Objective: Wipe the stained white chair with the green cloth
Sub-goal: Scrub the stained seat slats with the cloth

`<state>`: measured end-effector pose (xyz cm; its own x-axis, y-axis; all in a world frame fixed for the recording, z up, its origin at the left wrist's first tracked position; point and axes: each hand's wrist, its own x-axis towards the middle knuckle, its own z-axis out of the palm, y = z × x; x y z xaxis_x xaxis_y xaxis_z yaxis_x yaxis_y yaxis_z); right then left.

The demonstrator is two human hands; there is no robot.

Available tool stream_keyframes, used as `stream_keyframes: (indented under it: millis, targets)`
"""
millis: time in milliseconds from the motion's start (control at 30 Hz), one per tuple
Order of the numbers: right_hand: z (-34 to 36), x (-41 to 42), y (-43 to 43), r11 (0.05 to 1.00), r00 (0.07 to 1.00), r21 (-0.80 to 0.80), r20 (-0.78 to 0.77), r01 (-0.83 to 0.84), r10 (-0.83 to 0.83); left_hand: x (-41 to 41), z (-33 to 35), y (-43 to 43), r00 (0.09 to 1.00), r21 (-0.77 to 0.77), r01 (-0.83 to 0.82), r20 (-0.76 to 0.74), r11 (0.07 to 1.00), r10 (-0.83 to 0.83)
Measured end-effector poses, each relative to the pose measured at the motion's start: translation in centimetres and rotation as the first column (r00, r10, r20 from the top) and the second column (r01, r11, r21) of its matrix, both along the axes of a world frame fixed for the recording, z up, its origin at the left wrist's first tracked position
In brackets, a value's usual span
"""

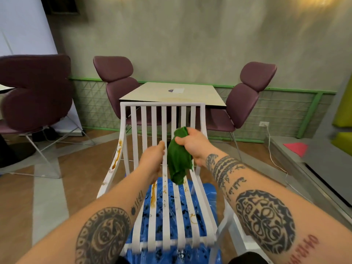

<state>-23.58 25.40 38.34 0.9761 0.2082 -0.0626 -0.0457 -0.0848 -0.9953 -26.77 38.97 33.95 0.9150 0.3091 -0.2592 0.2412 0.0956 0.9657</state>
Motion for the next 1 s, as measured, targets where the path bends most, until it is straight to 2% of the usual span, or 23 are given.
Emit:
stream_keyframes:
  millis: [100, 167, 233, 333, 433, 600, 667, 767, 867, 933, 1000]
  targets:
    - [-2.4, -0.7, 0.8, 0.999, 0.999, -0.029, -0.033, -0.040, 0.039, -1.6, -1.5, -1.2, 0.982, -0.380, 0.138, -0.065, 0.915, -0.175]
    - [-4.0, -1.1, 0.9, 0.999, 0.997, -0.002, -0.057, -0.047, 0.047, -2.0, -2.6, -1.4, 0.979, -0.515, 0.146, -0.050, 0.845, -0.200]
    - [-5.2, -1.2, 0.5, 0.998, 0.996, 0.038, -0.083, -0.040, 0.043, -2.3, -3.4, -1.4, 0.978, -0.583, 0.132, -0.055, 0.802, -0.201]
    - [-6.3, -1.2, -0.3, 0.999, 0.995, 0.044, -0.098, -0.004, 0.009, -2.2, -3.6, -1.7, 0.979, -0.591, 0.098, -0.089, 0.800, -0.186]
    - [-6.9, -1.0, -1.0, 1.000, 0.999, -0.020, -0.047, 0.023, -0.024, -1.9, -3.1, -2.0, 0.980, -0.551, 0.087, -0.103, 0.830, -0.172]
    - [-5.9, -0.9, -1.3, 0.999, 1.000, 0.050, -0.002, -0.008, 0.008, -1.5, -2.7, -2.1, 0.958, -0.333, 0.126, -0.204, 0.935, -0.202]
    - [-5.2, -1.0, -1.3, 0.999, 0.999, 0.045, 0.024, -0.027, 0.026, -1.6, -2.7, -2.3, 0.959, -0.308, 0.131, -0.201, 0.942, -0.199]
    - [-4.4, -1.0, -1.4, 0.997, 0.997, 0.020, 0.013, -0.073, 0.073, -1.6, -2.9, -2.3, 0.966, -0.445, 0.110, -0.162, 0.889, -0.201]
    - [-4.2, -0.9, -1.4, 0.995, 0.998, -0.070, 0.011, -0.065, 0.066, -1.5, -3.1, -1.9, 0.983, -0.684, 0.104, -0.040, 0.722, -0.179]
    - [-4.4, -0.7, -1.5, 0.989, 0.997, -0.147, 0.079, -0.014, 0.025, -1.8, -2.9, -2.1, 0.992, -0.716, 0.100, 0.021, 0.691, -0.122]
    - [-4.7, -0.6, -1.6, 0.975, 0.983, -0.209, 0.177, 0.076, -0.039, -2.0, -2.6, -2.3, 0.993, -0.682, 0.120, 0.081, 0.722, -0.088]
